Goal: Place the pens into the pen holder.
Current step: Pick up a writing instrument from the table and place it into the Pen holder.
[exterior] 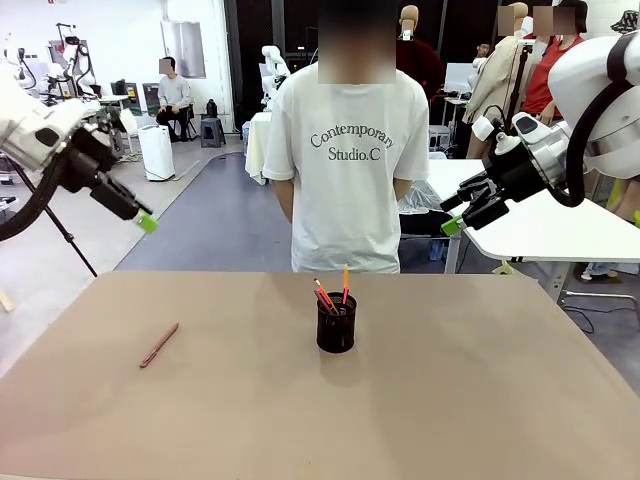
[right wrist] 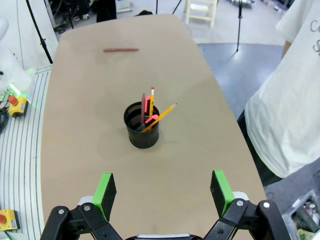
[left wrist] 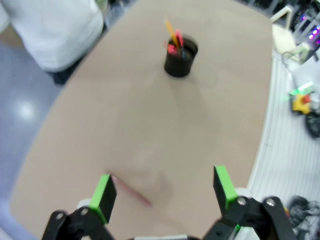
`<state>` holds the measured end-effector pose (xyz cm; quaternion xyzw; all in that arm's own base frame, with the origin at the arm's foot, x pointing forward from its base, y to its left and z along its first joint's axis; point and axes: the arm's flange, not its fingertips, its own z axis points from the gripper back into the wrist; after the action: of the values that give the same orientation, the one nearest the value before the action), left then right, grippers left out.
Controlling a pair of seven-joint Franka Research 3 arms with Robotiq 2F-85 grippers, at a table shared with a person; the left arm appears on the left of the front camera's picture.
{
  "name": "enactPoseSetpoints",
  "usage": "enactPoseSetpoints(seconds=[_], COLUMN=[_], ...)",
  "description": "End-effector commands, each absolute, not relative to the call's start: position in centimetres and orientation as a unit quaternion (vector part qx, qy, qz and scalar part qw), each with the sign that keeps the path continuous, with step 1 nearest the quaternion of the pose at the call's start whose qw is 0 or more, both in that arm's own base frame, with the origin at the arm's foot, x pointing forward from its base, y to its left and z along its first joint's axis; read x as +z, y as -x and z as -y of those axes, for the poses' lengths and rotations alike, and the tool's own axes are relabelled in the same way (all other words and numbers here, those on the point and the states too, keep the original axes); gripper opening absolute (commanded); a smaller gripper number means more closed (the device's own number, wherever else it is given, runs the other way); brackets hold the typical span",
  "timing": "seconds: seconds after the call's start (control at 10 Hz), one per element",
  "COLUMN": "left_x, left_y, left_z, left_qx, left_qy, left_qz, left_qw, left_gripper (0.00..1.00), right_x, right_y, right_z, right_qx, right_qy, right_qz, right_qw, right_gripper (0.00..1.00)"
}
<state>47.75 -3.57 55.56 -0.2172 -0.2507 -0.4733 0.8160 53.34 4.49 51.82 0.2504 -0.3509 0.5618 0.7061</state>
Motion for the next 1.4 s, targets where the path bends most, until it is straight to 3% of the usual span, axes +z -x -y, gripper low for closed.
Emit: enactPoseSetpoints(seconds=[0.0,0.1,0.3,0.5,0.7,0.8,0.9,1.3], left_x=[55.2,54.6,52.7,51.0,50.4,51.3,50.7,50.7], left_y=[-48.7,-49.1,-50.0,-50.7,-50.8,-51.0,-51.3,-51.4], left_z=[4.4,4.0,3.8,4.6,4.4,4.5,4.3,4.6], left_qx=[-0.423,-0.415,-0.423,-0.416,-0.412,-0.425,-0.428,-0.431], left_qy=[0.222,0.198,0.032,-0.002,0.015,0.088,0.002,0.014], left_qz=[0.178,0.156,0.154,0.156,0.178,0.240,0.165,0.178], left_qw=[0.860,0.874,0.892,0.896,0.894,0.868,0.889,0.885], left_gripper=[1.00,1.00,1.00,1.00,1.00,1.00,1.00,1.00], right_x=[52.0,52.0,52.0,52.0,52.0,52.0,52.0,52.0], right_y=[-53.3,-53.3,-53.3,-53.3,-53.3,-53.3,-53.3,-53.3], right_z=[-4.6,-4.6,-4.6,-4.6,-4.6,-4.6,-4.6,-4.6], right_qx=[0.564,0.564,0.564,0.564,0.564,0.564,0.564,0.564], right_qy=[-0.246,-0.246,-0.246,-0.246,-0.246,-0.246,-0.246,-0.246], right_qz=[0.352,0.352,0.352,0.352,0.352,0.352,0.352,0.352], right_qw=[0.706,0.706,0.706,0.706,0.706,0.706,0.706,0.706], right_gripper=[1.00,1.00,1.00,1.00,1.00,1.00,1.00,1.00])
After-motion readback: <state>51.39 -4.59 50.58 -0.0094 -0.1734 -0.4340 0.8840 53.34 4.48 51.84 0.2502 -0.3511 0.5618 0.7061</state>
